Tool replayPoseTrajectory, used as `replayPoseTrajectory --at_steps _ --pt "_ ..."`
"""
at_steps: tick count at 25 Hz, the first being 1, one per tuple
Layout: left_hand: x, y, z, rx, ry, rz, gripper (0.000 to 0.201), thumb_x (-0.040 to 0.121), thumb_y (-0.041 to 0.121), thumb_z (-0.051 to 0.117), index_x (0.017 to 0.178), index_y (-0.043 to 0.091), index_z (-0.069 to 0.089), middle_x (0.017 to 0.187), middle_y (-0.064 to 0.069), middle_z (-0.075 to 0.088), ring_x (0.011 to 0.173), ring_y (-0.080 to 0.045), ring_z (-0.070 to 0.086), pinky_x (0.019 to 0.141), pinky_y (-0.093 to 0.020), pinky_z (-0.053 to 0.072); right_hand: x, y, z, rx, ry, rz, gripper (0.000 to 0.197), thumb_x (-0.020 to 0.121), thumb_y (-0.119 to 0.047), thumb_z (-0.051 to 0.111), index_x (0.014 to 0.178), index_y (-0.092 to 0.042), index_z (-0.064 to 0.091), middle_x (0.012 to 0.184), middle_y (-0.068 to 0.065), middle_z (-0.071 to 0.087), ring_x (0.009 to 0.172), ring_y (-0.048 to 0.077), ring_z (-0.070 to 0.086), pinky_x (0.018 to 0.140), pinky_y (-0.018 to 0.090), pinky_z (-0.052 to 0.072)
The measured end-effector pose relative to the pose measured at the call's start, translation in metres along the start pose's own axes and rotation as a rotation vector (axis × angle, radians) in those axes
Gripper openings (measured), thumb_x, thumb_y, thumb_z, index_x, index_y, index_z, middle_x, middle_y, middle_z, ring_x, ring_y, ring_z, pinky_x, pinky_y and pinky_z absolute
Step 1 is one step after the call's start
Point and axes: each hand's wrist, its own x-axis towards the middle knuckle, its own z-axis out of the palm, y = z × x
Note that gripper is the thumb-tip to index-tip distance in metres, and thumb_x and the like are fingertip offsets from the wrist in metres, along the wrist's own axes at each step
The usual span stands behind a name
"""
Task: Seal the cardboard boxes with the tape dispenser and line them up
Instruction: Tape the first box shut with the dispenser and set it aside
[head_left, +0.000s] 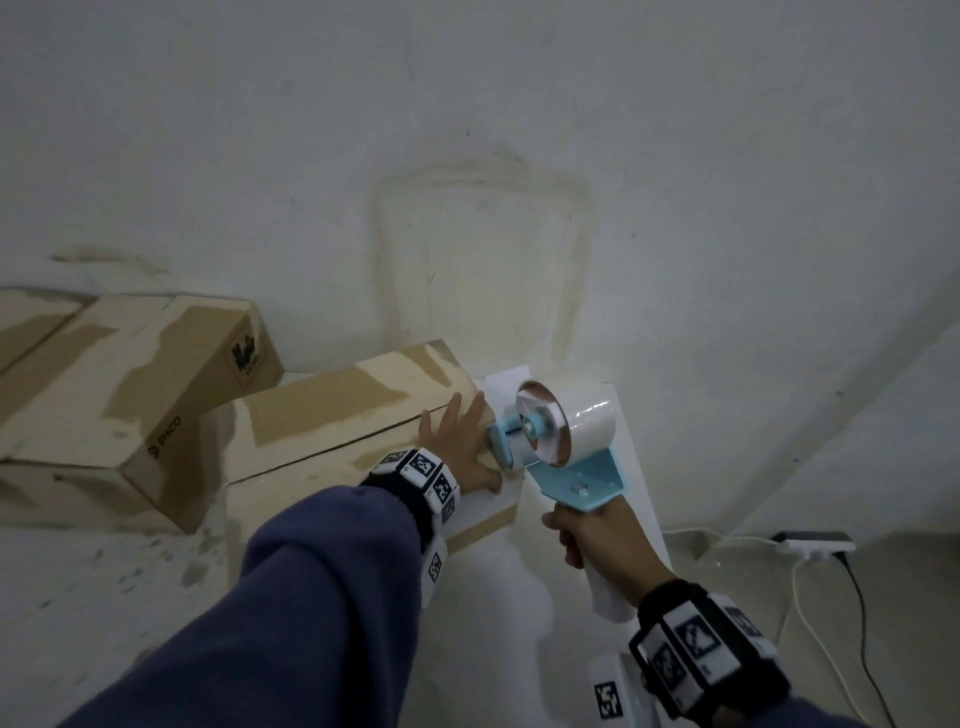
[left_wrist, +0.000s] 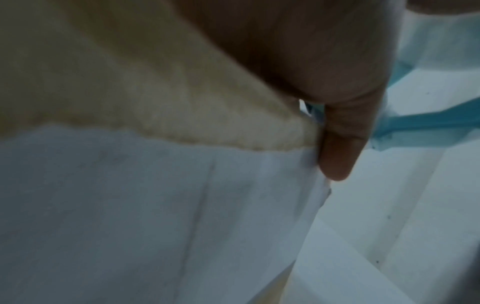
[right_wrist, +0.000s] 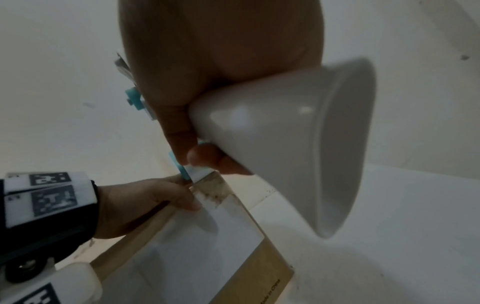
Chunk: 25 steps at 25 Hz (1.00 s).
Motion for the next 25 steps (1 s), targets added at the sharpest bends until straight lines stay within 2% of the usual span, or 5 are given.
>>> replayPoseTrajectory --at_steps 6,13,19,22,25 --pt "0.0 0.006 0.019 0.221 0.166 -0.041 0.086 0.081 0.074 0.036 0.151 0.033 0.005 0.16 0.004 -0.009 0.147 -0.024 -0.012 0.112 -0.062 -0.004 -0.001 -0.004 -0.005 -0.024 0.02 -0.036 0.015 0.077 -0.002 0.062 0.071 -0.01 0.051 0.055 0.008 0.043 0.045 0.016 0.038 0.042 0.023 0.034" --pt "-0.001 0.006 0.017 0.197 0.138 -0.025 0.084 0.075 0.082 0.025 0.147 0.042 0.011 0.16 0.002 -0.008 0.147 -0.026 -0.014 0.109 -0.066 -0.004 -0.045 0.028 -0.036 -0.033 0.007 -0.015 0.012 0.078 0.002 0.061 0.075 -0.006 0.053 0.058 0.011 0.043 0.046 0.015 0.038 0.042 0.021 0.034" --pt "-0.003 0.005 0.003 0.084 0.023 -0.023 0.062 0.092 0.055 0.033 0.147 0.045 0.005 0.16 0.004 -0.012 0.146 -0.025 -0.016 0.11 -0.067 -0.008 -0.045 0.047 -0.035 -0.021 0.037 0.003 0.014 0.076 0.005 0.062 0.073 -0.007 0.054 0.054 0.007 0.046 0.043 0.014 0.039 0.041 0.021 0.036" --pt "-0.003 0.01 0.005 0.057 0.073 -0.063 0.059 0.09 0.066 0.025 0.145 0.049 0.012 0.16 0.007 -0.007 0.147 -0.024 -0.014 0.108 -0.067 -0.011 -0.037 0.054 -0.029 -0.006 0.048 0.042 0.012 0.075 0.003 0.062 0.075 -0.007 0.055 0.052 0.005 0.047 0.046 0.017 0.04 0.044 0.024 0.037" --pt "-0.004 0.013 0.01 0.096 0.149 -0.069 0.067 0.082 0.073 0.035 0.143 0.05 0.02 0.16 0.007 -0.001 0.147 -0.024 -0.011 0.106 -0.067 -0.014 -0.024 0.062 -0.019 -0.031 0.058 0.079 0.012 0.074 0.001 0.061 0.073 -0.009 0.054 0.051 0.003 0.049 0.047 0.019 0.042 0.047 0.027 0.037"
